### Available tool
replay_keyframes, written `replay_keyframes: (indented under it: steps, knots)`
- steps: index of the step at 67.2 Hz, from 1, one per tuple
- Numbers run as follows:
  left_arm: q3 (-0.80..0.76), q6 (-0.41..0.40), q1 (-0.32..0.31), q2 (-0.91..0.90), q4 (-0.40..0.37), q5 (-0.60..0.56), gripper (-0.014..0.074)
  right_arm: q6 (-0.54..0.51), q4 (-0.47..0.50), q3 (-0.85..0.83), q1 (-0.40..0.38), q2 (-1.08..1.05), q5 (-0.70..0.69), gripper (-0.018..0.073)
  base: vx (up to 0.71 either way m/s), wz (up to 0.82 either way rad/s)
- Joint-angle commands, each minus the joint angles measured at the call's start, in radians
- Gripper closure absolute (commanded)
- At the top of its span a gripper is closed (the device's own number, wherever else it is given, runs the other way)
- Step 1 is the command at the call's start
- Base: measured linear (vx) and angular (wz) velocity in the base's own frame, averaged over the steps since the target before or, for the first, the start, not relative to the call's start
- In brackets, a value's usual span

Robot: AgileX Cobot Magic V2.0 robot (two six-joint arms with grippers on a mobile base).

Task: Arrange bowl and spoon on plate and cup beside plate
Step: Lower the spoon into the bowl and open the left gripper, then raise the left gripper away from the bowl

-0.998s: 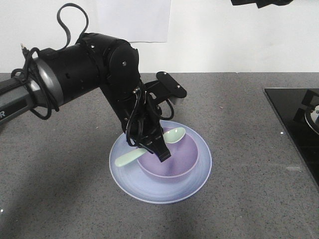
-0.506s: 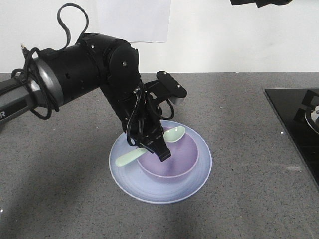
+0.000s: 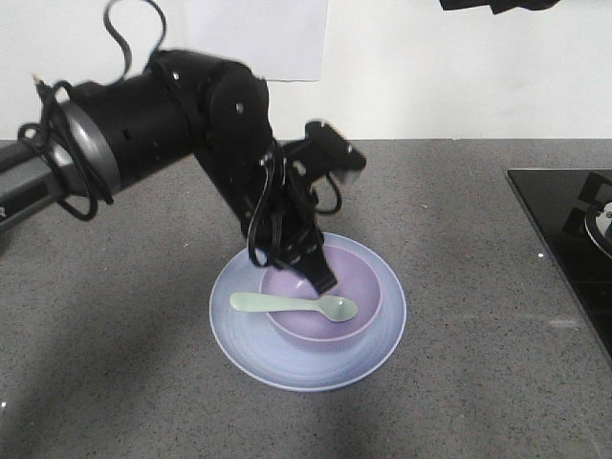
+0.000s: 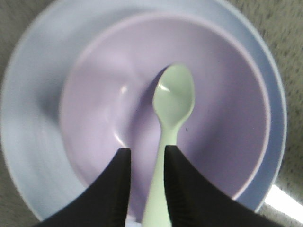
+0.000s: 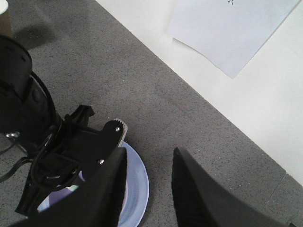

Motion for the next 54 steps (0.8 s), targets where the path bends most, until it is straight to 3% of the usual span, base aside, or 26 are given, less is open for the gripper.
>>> replay_keyframes:
  steps: [1, 12, 23, 36, 42, 47, 54]
  knots:
    - [-0.102, -0.012, -0.006, -0.067, 0.014, -0.027, 0.0412, -0.003, 0.017, -0.022, 0.000, -0.026, -0.044, 0.0322, 0.00, 0.00]
    - [-0.240, -0.070, -0.006, -0.128, 0.163, -0.032, 0.0412, -0.003, 0.017, -0.022, 0.000, -0.026, -0.127, 0.0322, 0.00, 0.00]
    - [-0.285, -0.169, -0.006, -0.224, 0.385, -0.053, 0.0412, -0.003, 0.020, -0.022, 0.000, -0.026, -0.242, 0.0322, 0.00, 0.00]
    - [-0.285, -0.198, -0.006, -0.347, 0.639, -0.051, 0.0412, 0.023, 0.022, -0.022, 0.000, -0.026, -0.385, 0.0328, 0.00, 0.00]
    - [-0.285, -0.248, 0.005, -0.404, 0.732, -0.074, 0.0412, 0.099, -0.025, -0.022, -0.001, -0.028, -0.429, 0.0419, 0.00, 0.00]
    - [-0.285, -0.285, 0.044, -0.451, 0.770, -0.076, 0.0412, 0.135, -0.104, -0.022, -0.001, -0.038, -0.452, 0.0578, 0.00, 0.00]
    - [-0.285, -0.303, 0.138, -0.507, 0.810, -0.065, 0.0412, 0.184, -0.176, -0.022, -0.001, -0.054, -0.462, 0.0571, 0.00, 0.00]
